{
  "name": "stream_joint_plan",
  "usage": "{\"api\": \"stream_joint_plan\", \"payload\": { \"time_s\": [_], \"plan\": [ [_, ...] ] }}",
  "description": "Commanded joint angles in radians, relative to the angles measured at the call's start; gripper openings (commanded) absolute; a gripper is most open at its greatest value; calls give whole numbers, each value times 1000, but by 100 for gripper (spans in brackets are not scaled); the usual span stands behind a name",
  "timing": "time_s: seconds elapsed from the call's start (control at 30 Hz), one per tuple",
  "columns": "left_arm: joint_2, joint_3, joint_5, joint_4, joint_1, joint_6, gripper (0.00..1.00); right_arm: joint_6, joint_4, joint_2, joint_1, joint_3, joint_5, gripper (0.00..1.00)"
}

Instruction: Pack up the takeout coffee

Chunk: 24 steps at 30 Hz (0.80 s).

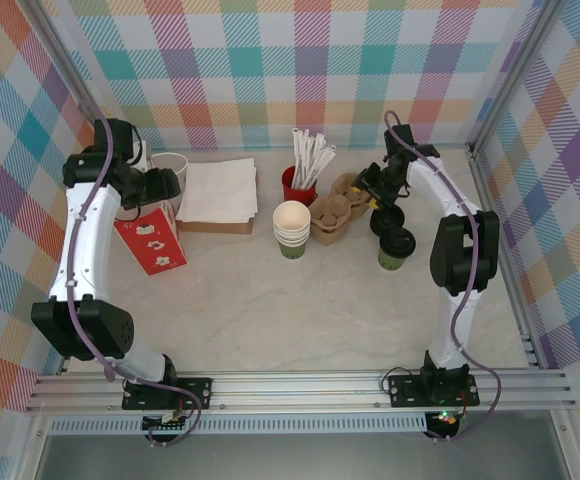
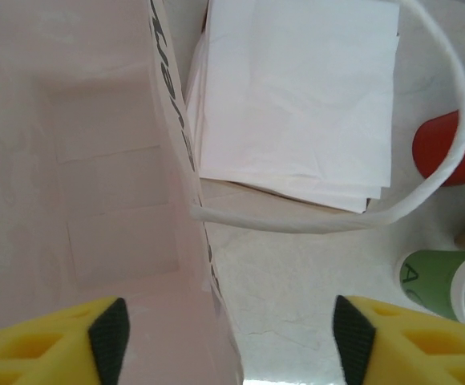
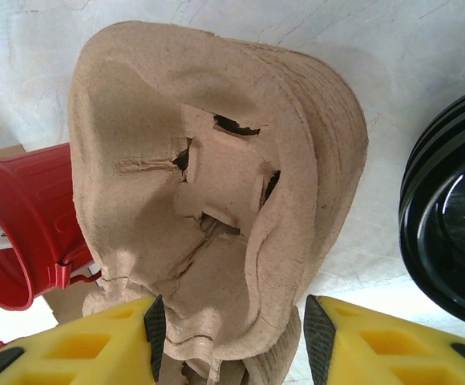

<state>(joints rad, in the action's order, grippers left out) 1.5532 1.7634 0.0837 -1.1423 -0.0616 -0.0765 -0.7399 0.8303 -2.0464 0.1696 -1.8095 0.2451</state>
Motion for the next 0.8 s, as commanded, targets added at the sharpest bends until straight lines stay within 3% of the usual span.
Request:
{"api": "stream_joint_plan", "payload": {
  "time_s": [0.0, 0.23, 0.33, 0.77],
  "plan": [
    [10, -17, -24, 3, -14, 28, 61, 17, -3, 23, -6, 16, 14, 50],
    [-10, -21, -45, -23, -14, 47, 29, 11, -8, 16, -6, 22, 10, 45],
    [-22, -25, -46, -32, -14, 53, 20, 8, -11, 11, -6, 22, 3, 42],
    [-126, -55, -73, -88, 2, 70, 3, -8, -23, -5, -6, 22, 3, 32]
  ]
}}
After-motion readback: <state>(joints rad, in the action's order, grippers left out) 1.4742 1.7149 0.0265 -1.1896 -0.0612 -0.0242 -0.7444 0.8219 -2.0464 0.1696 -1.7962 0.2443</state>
